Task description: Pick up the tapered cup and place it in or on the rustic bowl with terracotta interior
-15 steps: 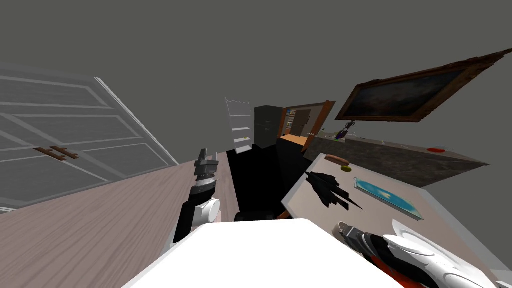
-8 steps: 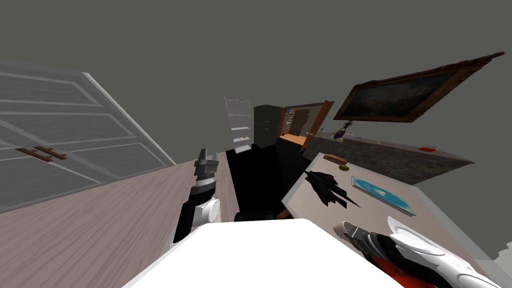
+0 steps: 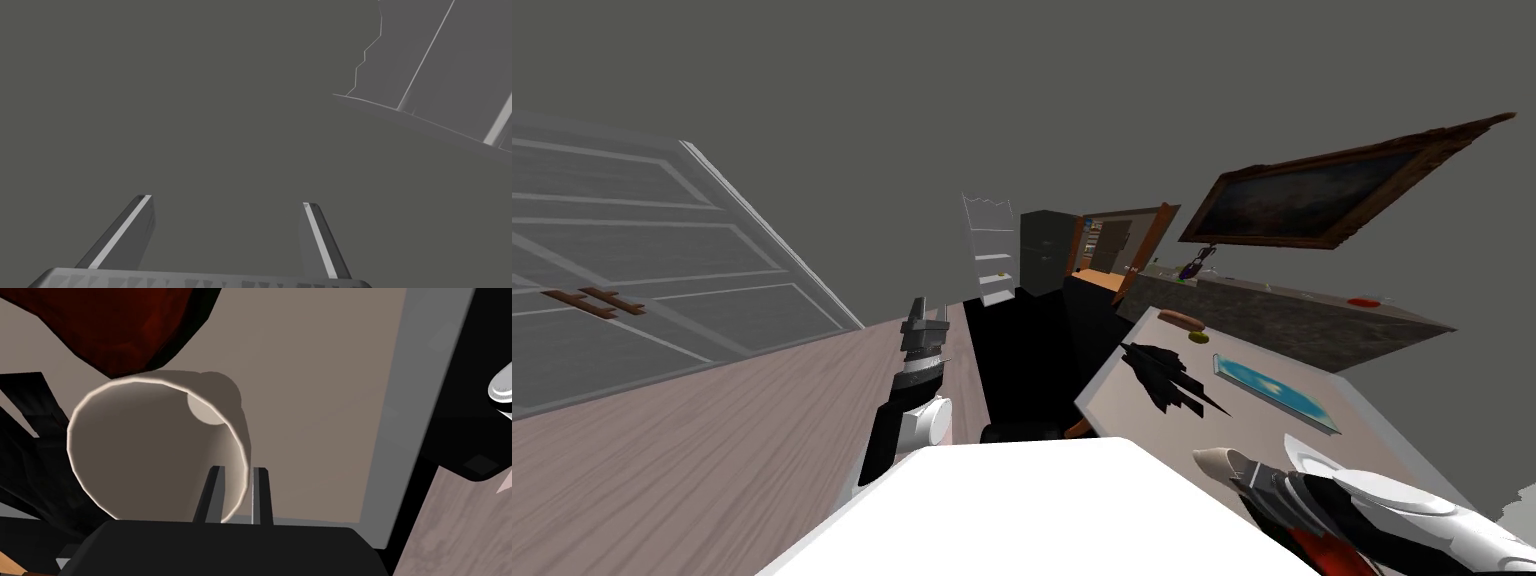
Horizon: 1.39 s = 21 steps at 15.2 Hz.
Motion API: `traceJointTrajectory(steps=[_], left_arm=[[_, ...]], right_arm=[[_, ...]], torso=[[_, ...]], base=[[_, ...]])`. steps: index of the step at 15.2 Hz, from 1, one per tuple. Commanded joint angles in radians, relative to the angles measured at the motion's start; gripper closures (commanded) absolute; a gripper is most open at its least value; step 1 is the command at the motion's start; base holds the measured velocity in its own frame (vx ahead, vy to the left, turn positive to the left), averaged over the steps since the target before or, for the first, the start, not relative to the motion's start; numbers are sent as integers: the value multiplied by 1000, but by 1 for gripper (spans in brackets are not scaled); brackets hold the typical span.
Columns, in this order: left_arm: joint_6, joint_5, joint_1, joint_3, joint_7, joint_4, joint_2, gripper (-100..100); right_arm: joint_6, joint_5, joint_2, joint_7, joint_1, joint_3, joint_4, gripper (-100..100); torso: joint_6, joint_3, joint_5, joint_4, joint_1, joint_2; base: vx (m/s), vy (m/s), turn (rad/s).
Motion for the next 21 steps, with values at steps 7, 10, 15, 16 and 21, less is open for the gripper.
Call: traceJointTrajectory(steps=[7, 10, 15, 16, 21], left_arm=[[0, 0, 0, 0, 0, 0, 0, 0], [0, 0, 0, 0, 0, 0, 0, 0], [0, 0, 0, 0, 0, 0, 0, 0], [0, 0, 0, 0, 0, 0, 0, 0], [0, 0, 0, 0, 0, 0, 0, 0]], right_arm=[[-63, 4, -110, -41, 22, 40, -6, 100], [-80, 4, -141, -53, 28, 51, -9, 100], [-128, 4, -228, -88, 46, 80, -15, 100], [-135, 4, -240, -94, 49, 84, -16, 100], [-175, 3, -313, -124, 64, 108, -20, 100]], torso=[[0, 0, 1, -1, -1, 0], [0, -1, 2, -1, -1, 0], [1, -1, 3, -2, 0, 0], [1, -1, 3, -2, 0, 0], [1, -1, 5, -2, 1, 0]], base=[[-7, -9, 0], [-9, -8, 0], [-10, -10, 3], [-10, -7, -4], [-8, -10, 3]])
